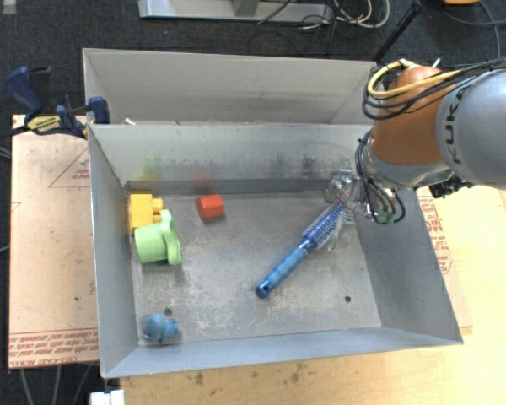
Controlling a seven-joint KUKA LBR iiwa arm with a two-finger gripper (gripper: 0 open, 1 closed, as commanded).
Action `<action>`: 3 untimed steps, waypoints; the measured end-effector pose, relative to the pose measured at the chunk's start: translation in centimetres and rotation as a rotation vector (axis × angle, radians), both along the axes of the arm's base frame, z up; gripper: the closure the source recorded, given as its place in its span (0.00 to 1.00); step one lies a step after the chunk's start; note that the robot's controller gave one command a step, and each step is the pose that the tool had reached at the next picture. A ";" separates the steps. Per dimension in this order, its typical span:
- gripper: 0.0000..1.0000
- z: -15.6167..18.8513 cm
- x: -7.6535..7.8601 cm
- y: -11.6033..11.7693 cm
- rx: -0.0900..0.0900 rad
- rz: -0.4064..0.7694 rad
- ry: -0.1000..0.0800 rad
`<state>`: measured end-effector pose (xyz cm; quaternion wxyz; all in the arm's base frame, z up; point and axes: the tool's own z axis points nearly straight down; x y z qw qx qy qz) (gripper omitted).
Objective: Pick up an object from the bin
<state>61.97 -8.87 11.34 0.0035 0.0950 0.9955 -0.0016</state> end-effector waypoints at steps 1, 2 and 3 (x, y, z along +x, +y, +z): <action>0.00 -4.4 0.8 2.7 0.004 0.384 0.007; 1.00 -4.4 0.8 2.6 0.004 0.383 0.007; 1.00 12.2 -2.7 4.2 0.000 0.424 -0.002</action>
Offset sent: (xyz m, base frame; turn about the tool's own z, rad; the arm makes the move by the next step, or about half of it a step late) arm 0.0075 0.0247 -0.0434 -0.3849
